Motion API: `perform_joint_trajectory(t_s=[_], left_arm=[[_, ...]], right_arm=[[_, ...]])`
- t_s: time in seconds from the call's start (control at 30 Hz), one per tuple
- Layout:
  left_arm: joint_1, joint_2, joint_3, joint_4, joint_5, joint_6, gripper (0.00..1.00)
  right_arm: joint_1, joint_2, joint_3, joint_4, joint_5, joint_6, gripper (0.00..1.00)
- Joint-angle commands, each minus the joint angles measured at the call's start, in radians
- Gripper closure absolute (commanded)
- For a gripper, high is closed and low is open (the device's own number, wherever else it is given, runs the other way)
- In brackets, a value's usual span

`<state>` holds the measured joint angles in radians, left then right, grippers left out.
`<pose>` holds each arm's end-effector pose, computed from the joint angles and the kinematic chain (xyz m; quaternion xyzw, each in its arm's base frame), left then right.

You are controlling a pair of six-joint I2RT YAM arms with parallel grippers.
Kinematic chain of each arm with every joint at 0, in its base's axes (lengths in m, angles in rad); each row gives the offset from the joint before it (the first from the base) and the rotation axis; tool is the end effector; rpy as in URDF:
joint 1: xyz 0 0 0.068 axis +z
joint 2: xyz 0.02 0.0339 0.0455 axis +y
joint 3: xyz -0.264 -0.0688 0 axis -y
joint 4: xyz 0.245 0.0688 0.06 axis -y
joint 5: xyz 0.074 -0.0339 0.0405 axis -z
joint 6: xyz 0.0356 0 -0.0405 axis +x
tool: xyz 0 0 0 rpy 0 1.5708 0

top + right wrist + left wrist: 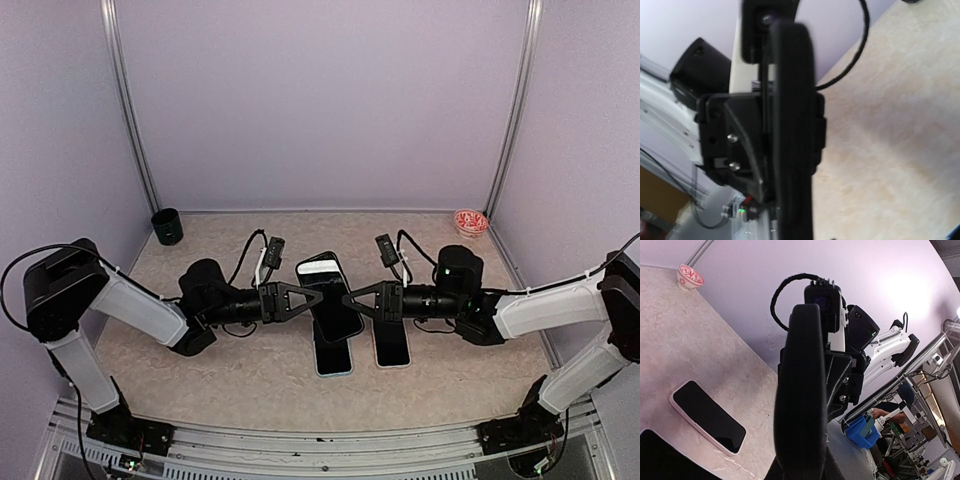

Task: Put the phone into the phone case
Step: Pass from the right arm to the left, then place the phone with the phone case at the center of the board.

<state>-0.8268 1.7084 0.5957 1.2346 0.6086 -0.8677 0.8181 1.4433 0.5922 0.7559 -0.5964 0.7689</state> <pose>0.2023 -0.2498 0.1943 0.2114 0.6367 -0.6669 0.3242 0.1878 0.2297 0.2208 -0.2150 0.7022 0.6108 0.2960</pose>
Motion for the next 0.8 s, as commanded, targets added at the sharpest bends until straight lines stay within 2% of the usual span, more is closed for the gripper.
perform_joint_trajectory(t_s=[0.0, 0.13, 0.27, 0.5, 0.77], left_arm=[[-0.005, -0.029, 0.017, -0.03, 0.023, -0.007, 1.0], [0.002, -0.124, 0.02, -0.292, -0.015, 0.047, 1.0], [0.032, -0.234, 0.052, -0.592, -0.05, 0.088, 1.0], [0.123, -0.345, 0.096, -0.97, 0.002, 0.116, 1.0], [0.203, -0.333, 0.124, -1.155, 0.085, 0.15, 1.0]], right_arm=[[0.007, -0.02, 0.028, -0.077, 0.043, -0.059, 0.68], [0.006, -0.069, 0.034, -0.185, 0.086, -0.124, 0.51], [0.001, -0.122, 0.035, -0.287, 0.147, -0.181, 0.44], [-0.004, -0.169, 0.041, -0.403, 0.215, -0.237, 0.42], [-0.005, -0.195, 0.05, -0.471, 0.254, -0.273, 0.42]])
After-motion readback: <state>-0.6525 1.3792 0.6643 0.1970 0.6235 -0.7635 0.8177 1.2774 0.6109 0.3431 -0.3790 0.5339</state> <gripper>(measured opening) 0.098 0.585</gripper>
